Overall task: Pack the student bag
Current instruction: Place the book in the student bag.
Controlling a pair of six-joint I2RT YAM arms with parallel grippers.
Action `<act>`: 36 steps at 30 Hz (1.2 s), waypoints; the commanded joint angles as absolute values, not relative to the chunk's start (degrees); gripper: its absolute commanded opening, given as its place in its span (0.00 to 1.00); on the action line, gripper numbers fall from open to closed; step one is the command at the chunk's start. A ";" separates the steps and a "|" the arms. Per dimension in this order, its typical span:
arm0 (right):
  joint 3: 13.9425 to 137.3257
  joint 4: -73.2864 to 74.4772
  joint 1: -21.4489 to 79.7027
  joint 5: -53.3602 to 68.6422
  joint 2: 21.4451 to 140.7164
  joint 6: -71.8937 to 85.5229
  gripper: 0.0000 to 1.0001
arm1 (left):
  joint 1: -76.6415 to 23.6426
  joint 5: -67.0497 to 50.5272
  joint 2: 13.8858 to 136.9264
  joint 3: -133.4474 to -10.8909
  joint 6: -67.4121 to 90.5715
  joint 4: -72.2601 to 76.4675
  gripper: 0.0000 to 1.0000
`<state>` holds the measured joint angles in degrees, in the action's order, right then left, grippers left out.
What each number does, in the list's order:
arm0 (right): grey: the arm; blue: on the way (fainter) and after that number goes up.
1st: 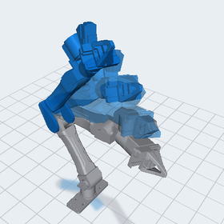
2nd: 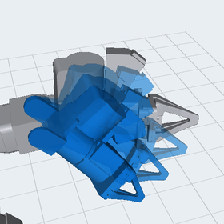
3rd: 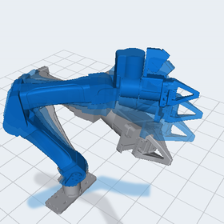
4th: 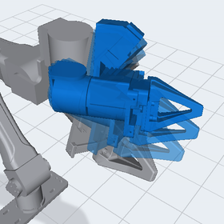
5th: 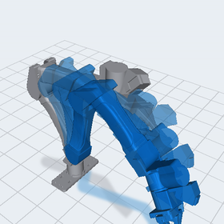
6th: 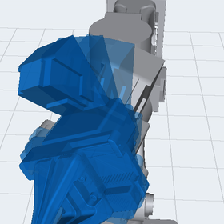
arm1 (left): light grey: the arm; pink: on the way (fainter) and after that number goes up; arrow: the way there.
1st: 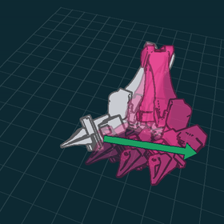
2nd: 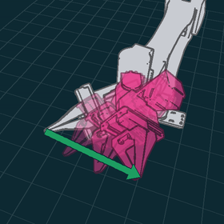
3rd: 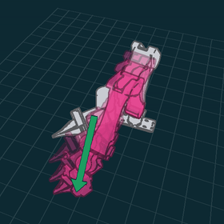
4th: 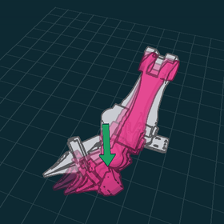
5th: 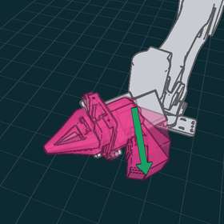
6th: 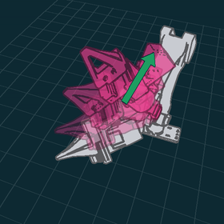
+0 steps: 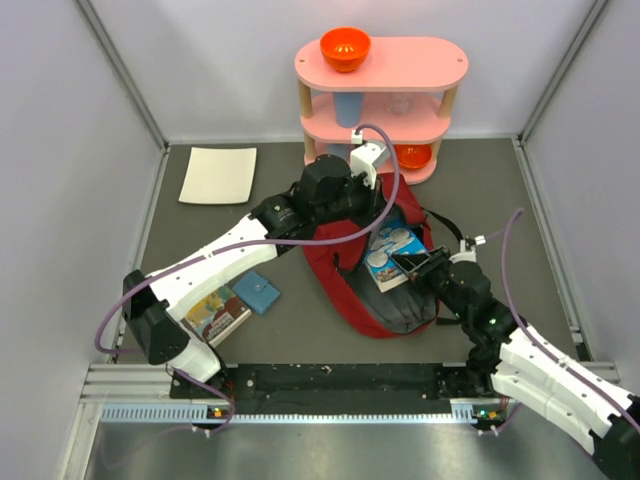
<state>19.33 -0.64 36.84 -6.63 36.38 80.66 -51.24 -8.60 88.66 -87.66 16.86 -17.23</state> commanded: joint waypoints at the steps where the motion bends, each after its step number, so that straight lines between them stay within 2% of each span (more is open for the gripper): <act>1: 18.72 -15.29 36.47 -17.04 37.70 79.30 0.00 | -51.33 -10.72 88.50 -92.90 18.54 -11.42 0.00; 4: 20.13 -14.66 36.56 -18.72 41.56 76.21 0.00 | -51.68 -10.55 89.73 -94.57 18.54 -12.83 0.00; 7: 16.27 -28.84 36.47 -16.26 46.83 75.94 0.00 | -51.68 -11.07 90.35 -94.92 19.51 -13.36 0.00; 10: 16.17 -34.35 36.47 -16.08 53.75 74.37 0.00 | -51.68 -10.99 90.44 -95.01 19.95 -13.27 0.00; 20: 24.25 -49.73 36.74 -17.75 77.05 68.82 0.00 | -51.77 -13.53 92.64 -98.26 19.60 -15.90 0.00; 30: 32.43 -52.38 36.48 -23.47 93.49 68.82 0.05 | -51.68 -13.27 92.99 -98.26 20.13 -16.08 0.00; 33: 32.61 -54.05 36.21 -23.47 95.62 68.91 0.11 | -51.68 -12.75 92.73 -98.09 19.87 -16.52 0.00; 34: 32.00 -53.10 36.04 -23.47 95.54 69.08 0.24 | -51.68 -12.57 92.72 -97.91 19.78 -16.52 0.00; 36: 31.03 -52.56 35.60 -22.68 95.10 69.35 0.45 | -51.59 -12.13 92.20 -97.21 19.86 -16.44 0.00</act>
